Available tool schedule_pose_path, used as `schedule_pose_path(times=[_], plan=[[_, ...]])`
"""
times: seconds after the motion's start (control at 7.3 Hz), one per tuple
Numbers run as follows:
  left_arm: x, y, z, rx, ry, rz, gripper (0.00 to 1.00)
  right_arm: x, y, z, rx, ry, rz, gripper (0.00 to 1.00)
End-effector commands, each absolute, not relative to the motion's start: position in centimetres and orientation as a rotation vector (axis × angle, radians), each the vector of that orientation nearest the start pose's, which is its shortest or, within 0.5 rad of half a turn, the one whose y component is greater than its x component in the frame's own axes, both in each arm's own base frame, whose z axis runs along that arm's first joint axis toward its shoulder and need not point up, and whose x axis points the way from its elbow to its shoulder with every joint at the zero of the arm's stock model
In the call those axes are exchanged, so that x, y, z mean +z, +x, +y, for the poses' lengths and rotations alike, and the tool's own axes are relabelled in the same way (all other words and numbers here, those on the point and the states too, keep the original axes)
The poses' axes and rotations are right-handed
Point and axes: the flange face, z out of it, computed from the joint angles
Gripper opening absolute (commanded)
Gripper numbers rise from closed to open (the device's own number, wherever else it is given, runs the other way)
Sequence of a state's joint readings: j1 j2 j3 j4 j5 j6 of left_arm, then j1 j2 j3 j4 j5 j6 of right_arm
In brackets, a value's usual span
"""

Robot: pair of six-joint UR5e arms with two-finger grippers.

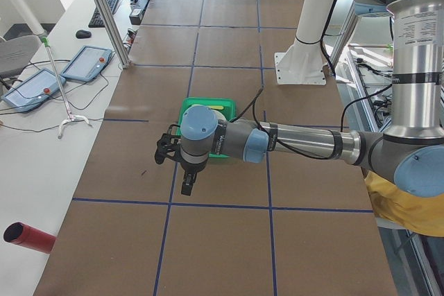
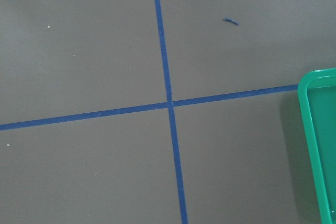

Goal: Place fork

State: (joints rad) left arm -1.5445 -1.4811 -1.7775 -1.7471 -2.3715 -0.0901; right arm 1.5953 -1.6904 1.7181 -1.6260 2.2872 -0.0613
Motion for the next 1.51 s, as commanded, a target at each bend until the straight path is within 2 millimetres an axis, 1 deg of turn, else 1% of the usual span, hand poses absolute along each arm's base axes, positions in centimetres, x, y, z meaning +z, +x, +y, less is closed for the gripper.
schedule_pose_path(times=[0.0,0.14,0.27,0.41,0.55,0.68,0.82,0.96,1.1,1.23,1.37], plan=[[53.8,4.1,-47.3,0.079,0.187,0.861,0.99,65.1,7.9,-43.7,-0.025,0.004,-0.717,1.0],[52.6,7.4,-47.1,0.055,0.175,0.898,1.0,65.1,7.9,-43.7,-0.025,0.004,-0.717,1.0],[51.3,12.7,-46.1,0.047,0.154,0.961,1.0,65.1,7.9,-43.7,-0.025,0.004,-0.717,1.0],[49.8,17.0,-46.0,0.013,0.124,0.994,1.0,65.1,7.9,-43.7,-0.025,0.004,-0.717,1.0],[48.7,20.2,-46.3,0.027,0.147,0.965,0.98,65.1,7.9,-43.7,-0.025,0.004,-0.717,1.0],[49.1,20.9,-46.2,0.032,0.149,0.95,0.94,65.1,7.9,-43.7,-0.024,0.005,-0.717,1.0],[50.2,22.2,-47.0,0.029,0.126,0.938,0.94,65.1,7.9,-43.7,-0.025,0.004,-0.717,1.0],[50.2,24.2,-48.2,-0.027,0.08,0.942,0.94,65.1,7.9,-43.7,-0.025,0.004,-0.717,1.0],[50.6,25.9,-48.4,-0.03,0.072,0.925,0.94,65.1,7.9,-43.7,-0.025,0.004,-0.717,1.0],[51.7,27.5,-48.2,-0.035,0.093,0.875,0.94,65.1,7.9,-43.7,-0.025,0.004,-0.717,1.0],[50.9,29.2,-48.9,-0.044,0.086,0.878,0.94,65.1,7.9,-43.7,-0.025,0.004,-0.717,1.0]])
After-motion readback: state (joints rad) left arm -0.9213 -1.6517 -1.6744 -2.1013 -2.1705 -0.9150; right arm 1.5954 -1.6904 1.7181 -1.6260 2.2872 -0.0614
